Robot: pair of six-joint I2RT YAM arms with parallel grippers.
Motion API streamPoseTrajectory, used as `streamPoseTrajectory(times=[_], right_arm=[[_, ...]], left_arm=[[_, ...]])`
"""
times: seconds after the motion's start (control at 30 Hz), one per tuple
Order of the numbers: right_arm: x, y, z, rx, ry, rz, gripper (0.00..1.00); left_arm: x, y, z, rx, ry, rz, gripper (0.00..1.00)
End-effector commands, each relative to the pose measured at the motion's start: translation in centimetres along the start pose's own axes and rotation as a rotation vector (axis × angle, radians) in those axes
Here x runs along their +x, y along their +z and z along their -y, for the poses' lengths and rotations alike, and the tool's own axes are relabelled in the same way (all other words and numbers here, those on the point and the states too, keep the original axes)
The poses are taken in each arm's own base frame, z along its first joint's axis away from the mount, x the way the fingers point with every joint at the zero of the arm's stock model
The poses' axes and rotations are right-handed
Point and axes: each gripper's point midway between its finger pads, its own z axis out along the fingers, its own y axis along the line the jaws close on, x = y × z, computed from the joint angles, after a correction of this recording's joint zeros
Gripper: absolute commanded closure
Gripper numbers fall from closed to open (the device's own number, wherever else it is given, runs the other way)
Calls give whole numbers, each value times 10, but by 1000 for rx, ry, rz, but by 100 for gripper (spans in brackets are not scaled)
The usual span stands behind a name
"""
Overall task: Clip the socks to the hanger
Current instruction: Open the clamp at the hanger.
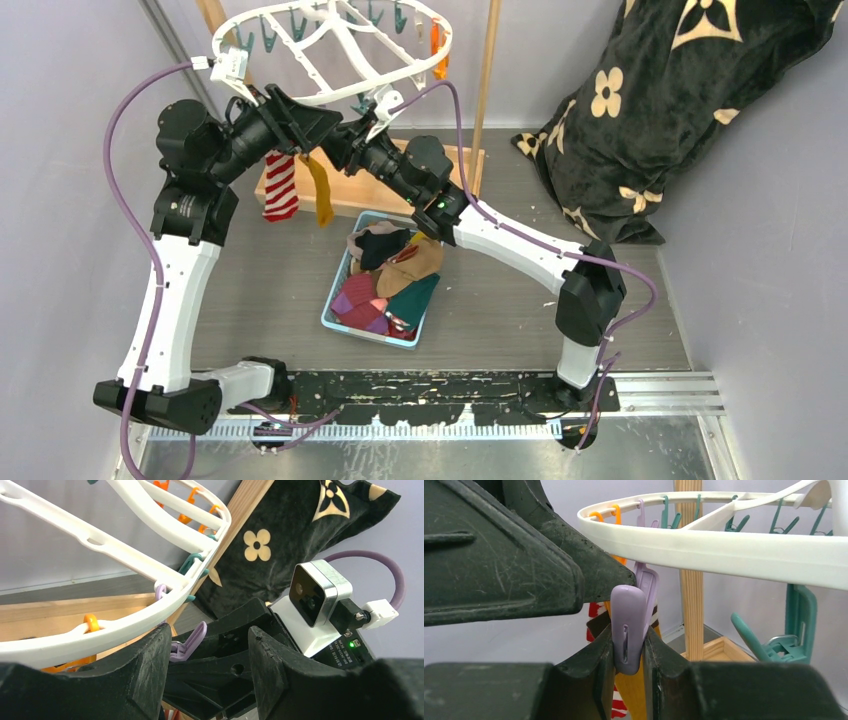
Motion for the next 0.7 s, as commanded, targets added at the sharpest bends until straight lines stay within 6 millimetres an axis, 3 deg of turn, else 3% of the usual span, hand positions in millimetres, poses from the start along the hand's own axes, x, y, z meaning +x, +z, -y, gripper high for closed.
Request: streamPoseTrajectory(times=[0.0,0.4,0.67], right_arm=[[-68,-9,-56,-191,21,101,99],[-64,-9,-53,-185,9,85,99],[-64,-10,-53,-190,13,84,99]], left_arm=[[-20,-2,1,-15,61,73,42],[-19,-18,3,-65,64,71,44],[-15,-13,-4,-71,54,68,43]])
